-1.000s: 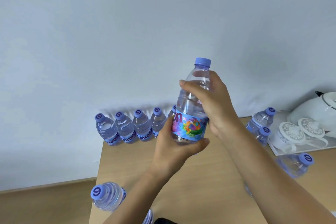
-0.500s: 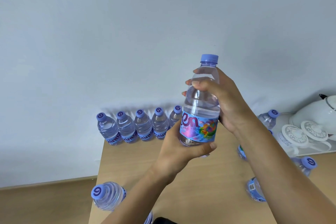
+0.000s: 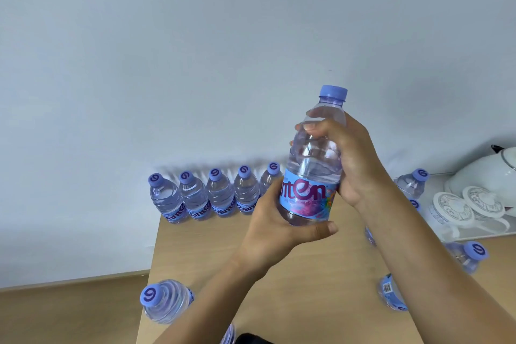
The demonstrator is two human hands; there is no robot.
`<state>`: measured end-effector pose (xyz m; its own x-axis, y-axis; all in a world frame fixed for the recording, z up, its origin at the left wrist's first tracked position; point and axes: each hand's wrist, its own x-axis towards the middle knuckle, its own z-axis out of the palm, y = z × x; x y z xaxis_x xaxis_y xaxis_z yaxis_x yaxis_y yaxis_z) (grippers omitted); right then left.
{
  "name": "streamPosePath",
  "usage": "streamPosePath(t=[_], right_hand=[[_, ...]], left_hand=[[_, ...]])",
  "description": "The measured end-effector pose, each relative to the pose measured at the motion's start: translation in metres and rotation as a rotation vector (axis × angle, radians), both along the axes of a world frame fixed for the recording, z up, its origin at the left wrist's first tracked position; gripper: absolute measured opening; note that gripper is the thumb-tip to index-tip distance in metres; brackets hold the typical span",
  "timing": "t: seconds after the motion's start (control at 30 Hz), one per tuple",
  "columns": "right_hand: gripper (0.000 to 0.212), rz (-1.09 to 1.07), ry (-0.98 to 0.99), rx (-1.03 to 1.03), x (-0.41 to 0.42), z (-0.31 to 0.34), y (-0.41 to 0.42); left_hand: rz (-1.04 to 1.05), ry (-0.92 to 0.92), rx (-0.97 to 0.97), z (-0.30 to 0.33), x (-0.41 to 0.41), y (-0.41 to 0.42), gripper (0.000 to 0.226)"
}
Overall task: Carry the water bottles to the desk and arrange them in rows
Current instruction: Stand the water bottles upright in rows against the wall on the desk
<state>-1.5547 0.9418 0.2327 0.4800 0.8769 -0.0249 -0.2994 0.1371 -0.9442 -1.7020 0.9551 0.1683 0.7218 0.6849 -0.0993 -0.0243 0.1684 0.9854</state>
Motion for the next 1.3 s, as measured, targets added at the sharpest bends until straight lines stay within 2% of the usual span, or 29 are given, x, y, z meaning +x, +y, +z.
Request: streamPosePath(t=[0.17, 0.27, 0.37, 0.43, 0.6, 0.77, 0.97, 1.2, 1.3], right_hand=[[0.023, 0.196, 0.158, 0.082, 0.011, 0.002, -0.002], [0.030, 0.206, 0.057, 0.092, 0.011, 0.004, -0.001], [0.049, 0.051, -0.127, 0.062, 0.005, 0.007, 0.000], [0.054, -0.058, -0.180, 0.047, -0.002, 0.005, 0.000], [0.036, -0.147, -0.123, 0.063, -0.012, 0.001, 0.002], [0.030, -0.091, -0.069, 0.084, -0.007, 0.005, 0.001], [0.034, 0.078, -0.032, 0.168, -0.001, 0.011, -0.002], [0.031, 0.172, -0.043, 0.186, 0.002, 0.006, -0.001], [0.040, 0.152, -0.070, 0.170, -0.002, 0.003, 0.002]], left_hand=[[-0.110, -0.059, -0.070, 0.006, -0.004, 0.005, 0.054], [-0.053, -0.040, -0.034, 0.008, -0.003, 0.005, 0.043], [0.055, 0.000, 0.029, 0.010, -0.001, 0.002, 0.044], [0.142, 0.028, 0.092, 0.010, 0.000, 0.002, 0.050], [0.140, 0.025, 0.109, 0.008, 0.000, -0.001, 0.059], [0.028, 0.009, 0.069, 0.011, -0.003, 0.005, 0.061], [-0.099, -0.018, 0.021, 0.014, -0.007, 0.010, 0.044], [-0.042, 0.030, 0.100, 0.009, -0.009, 0.010, 0.046], [-0.025, 0.025, 0.092, 0.006, -0.010, 0.010, 0.044]])
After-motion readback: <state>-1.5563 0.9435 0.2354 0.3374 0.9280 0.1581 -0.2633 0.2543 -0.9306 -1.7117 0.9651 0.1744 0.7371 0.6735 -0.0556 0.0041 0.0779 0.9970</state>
